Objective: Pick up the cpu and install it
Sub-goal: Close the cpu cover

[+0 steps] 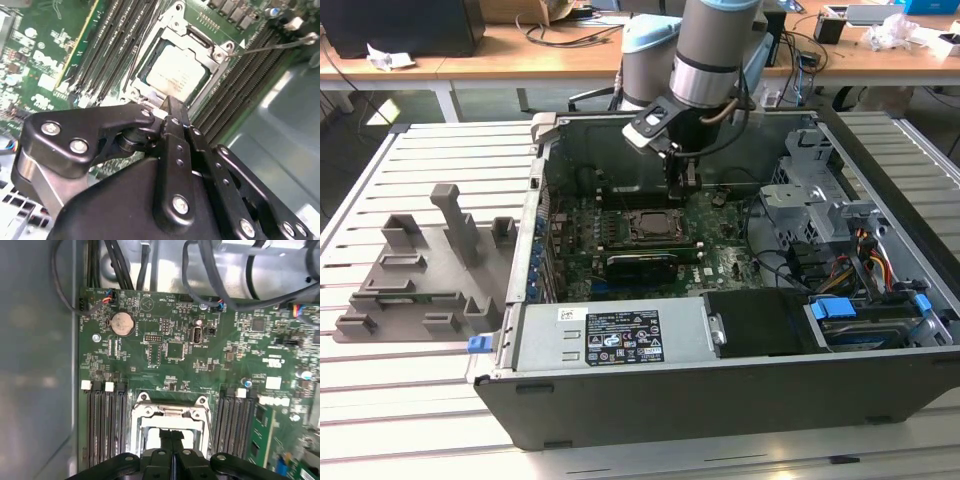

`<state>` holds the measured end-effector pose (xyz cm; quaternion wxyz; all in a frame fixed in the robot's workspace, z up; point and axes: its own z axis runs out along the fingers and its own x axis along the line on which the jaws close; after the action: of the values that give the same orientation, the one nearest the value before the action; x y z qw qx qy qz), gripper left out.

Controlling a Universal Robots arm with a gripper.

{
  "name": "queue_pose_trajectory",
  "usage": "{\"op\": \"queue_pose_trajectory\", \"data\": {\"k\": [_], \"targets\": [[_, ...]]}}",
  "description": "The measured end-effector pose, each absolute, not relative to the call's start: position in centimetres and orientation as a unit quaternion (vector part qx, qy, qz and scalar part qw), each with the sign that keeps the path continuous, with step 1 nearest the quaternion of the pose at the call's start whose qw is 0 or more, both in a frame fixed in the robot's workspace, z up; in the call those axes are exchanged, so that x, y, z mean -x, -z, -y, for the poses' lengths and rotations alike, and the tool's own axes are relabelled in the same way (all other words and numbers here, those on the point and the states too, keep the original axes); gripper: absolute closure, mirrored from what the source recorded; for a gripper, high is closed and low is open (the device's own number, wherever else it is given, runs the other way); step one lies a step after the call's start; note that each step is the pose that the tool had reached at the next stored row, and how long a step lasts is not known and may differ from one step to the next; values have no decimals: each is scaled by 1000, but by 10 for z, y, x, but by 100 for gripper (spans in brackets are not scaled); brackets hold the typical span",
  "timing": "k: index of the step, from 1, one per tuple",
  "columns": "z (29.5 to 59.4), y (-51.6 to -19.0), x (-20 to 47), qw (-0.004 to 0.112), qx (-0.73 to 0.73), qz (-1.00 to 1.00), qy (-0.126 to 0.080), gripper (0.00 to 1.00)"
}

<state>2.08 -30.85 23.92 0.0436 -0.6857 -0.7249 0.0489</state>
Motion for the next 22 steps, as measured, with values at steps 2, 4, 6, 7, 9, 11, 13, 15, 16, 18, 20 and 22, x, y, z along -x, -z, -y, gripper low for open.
{"op": "queue_pose_trajectory", "data": {"k": [2, 4, 6, 7, 9, 11, 13, 15, 16, 18, 20, 22], "targets": [[309, -246, -21, 44, 686, 725, -49, 89], [309, -259, -21, 44, 686, 725, -49, 89], [309, -265, -21, 44, 686, 725, -49, 89], [309, -269, -21, 44, 686, 725, -49, 89], [309, -273, -21, 44, 686, 725, -49, 89], [309, -278, -21, 44, 686, 725, -49, 89], [309, -282, -21, 44, 686, 725, -49, 89], [309, -284, -21, 44, 686, 725, -49, 89], [309, -285, -21, 44, 686, 725, -49, 89], [309, -285, -21, 44, 686, 725, -49, 89], [309, -285, -21, 44, 686, 725, -49, 89], [309, -285, -21, 44, 686, 725, -49, 89]]}}
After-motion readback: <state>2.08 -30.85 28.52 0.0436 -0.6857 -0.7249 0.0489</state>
